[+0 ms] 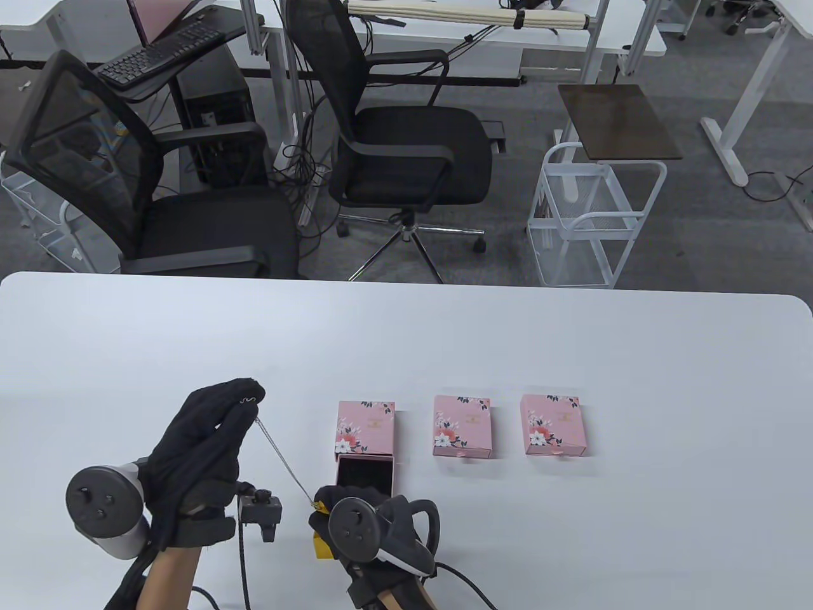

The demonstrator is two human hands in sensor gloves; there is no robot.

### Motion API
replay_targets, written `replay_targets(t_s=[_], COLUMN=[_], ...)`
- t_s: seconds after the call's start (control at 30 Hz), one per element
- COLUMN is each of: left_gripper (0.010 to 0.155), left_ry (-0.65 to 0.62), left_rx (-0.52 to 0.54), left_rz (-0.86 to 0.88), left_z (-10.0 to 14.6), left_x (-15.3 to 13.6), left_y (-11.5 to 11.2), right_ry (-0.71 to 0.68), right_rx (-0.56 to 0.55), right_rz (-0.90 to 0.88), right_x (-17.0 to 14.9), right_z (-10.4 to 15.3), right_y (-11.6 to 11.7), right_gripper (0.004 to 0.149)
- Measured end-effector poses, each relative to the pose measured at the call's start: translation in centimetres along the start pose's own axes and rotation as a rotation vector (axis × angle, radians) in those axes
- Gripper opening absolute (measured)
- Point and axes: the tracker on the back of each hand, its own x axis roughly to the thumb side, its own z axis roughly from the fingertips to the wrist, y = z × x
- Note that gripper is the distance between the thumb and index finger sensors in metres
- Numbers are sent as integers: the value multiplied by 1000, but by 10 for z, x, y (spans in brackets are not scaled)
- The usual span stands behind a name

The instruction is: Dust necklace

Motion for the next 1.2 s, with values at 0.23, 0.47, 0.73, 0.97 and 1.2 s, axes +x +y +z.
replay_targets(t_s=[0.23,0.47,0.73,0.97,1.2], left_gripper=[36,36,36,36,36], left_ry=[22,59,52,22,17], left_rx=[-16,-53,-121,-168,-178], left_rz=[-12,-12,-17,-41,-46], left_z=[-1,0,5,11,13], left_x=[-3,-6,-6,-2,-1], left_y=[2,-5,-25,-39,-41], right_ry=[13,125,293,373,383], right_rx=[-37,-150,-91,169,359], right_rz=[17,-195,-50,104,230], right_x=[-4,-43,-104,-128,-125], right_z=[1,11,19,13,8], right_y=[-7,-44,-52,-17,3], right_gripper=[40,42,43,44,56])
